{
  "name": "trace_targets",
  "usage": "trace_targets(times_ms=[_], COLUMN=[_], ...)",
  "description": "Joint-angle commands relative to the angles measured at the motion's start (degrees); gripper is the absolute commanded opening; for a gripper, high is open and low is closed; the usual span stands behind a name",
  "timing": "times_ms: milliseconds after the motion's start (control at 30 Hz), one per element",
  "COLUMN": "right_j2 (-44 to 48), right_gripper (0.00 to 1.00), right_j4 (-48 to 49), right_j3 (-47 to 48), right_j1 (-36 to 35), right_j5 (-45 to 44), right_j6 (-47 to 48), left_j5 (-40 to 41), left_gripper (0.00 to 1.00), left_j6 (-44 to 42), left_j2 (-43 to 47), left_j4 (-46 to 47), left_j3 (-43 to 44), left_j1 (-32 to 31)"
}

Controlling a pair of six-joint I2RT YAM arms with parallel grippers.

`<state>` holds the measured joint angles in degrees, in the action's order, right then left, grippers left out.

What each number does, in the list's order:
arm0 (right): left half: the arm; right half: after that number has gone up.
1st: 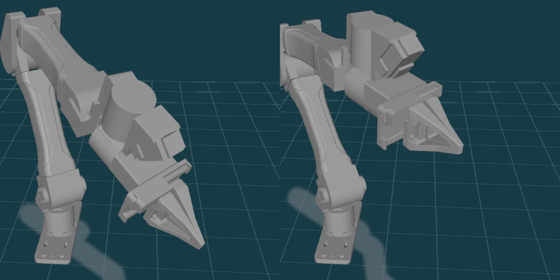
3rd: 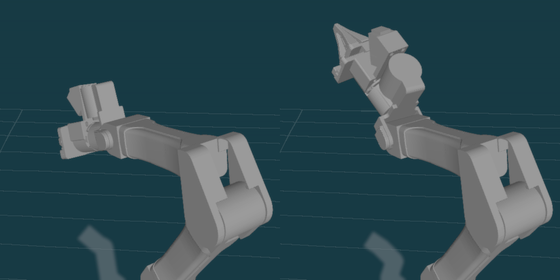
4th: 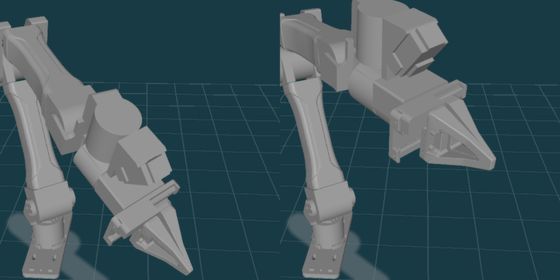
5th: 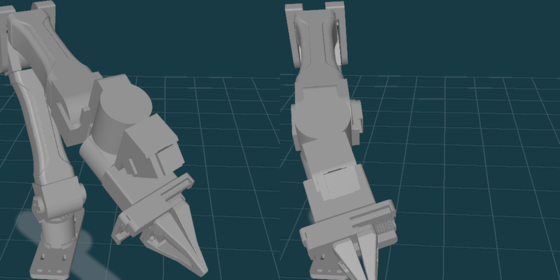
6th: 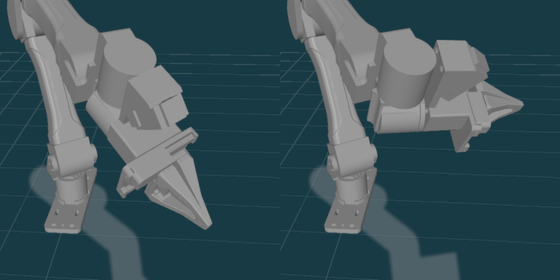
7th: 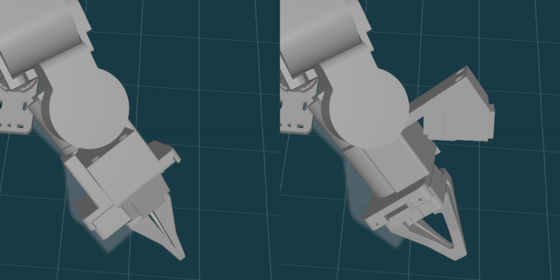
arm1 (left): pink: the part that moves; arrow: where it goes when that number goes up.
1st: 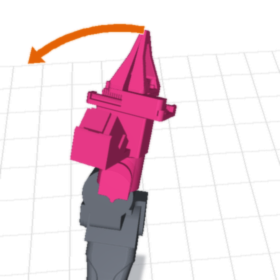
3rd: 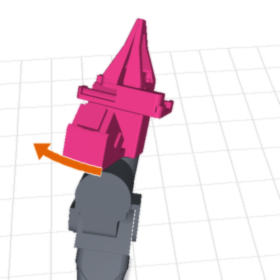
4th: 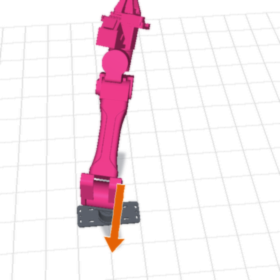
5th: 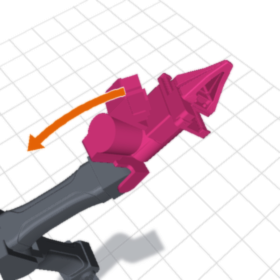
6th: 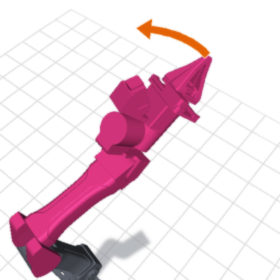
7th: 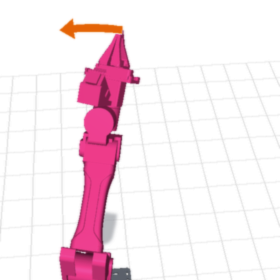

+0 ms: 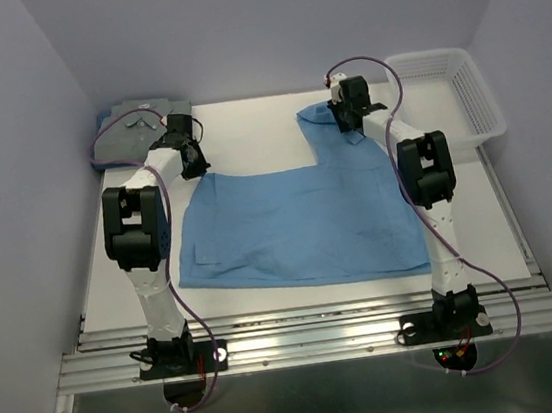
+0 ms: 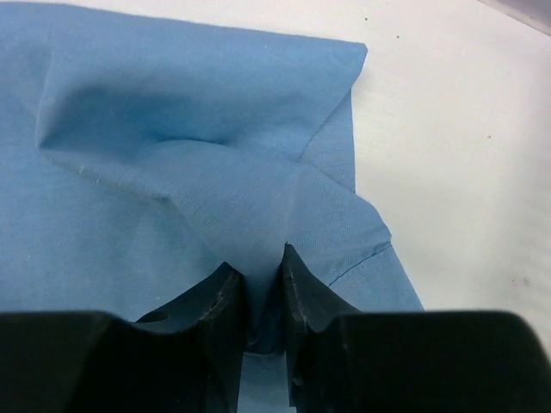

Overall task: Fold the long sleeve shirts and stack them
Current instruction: Fold the shirt

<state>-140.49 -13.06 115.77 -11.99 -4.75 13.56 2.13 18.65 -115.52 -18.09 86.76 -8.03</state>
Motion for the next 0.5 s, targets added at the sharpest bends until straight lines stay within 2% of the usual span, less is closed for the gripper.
trace_targets(times_ms=[0,167,200,300,400,467], right_j2=[3.5,8.6,10.7,15.2,20.0,26.9], right_gripper=[0.22,0.16,0.10,0.00,0.01,0.01], right_j4=[5.1,4.9,4.5,0.0,-6.2,-11.5], right_j3=[-0.4,-2.6,-3.3,-4.6,-6.4,-11.5], right_j1=[0.2,0.2,0.2,0.2,-0.3,-0.8], right_j5=[1.0,-1.1,-1.2,-1.6,-2.7,-4.5], right_j6=[-0.9,0.8,1.2,1.2,-1.6,-5.2], left_j5=[-0.3,-0.6,-1.0,-1.8,-0.8,-0.7], left_gripper=[0.00,0.00,0.00,0.00,0.00,0.00], left_j6=[-0.5,-0.3,-0.2,0.0,-0.1,-0.3], left_j2=[1.7,3.4,3.9,6.0,8.6,11.2], left_j4=[0.2,1.4,2.3,3.6,4.0,4.8], left_j3=[1.9,0.7,-0.3,-2.2,-4.6,-6.1], left_j1=[0.1,0.1,0.0,0.0,-0.1,-0.4])
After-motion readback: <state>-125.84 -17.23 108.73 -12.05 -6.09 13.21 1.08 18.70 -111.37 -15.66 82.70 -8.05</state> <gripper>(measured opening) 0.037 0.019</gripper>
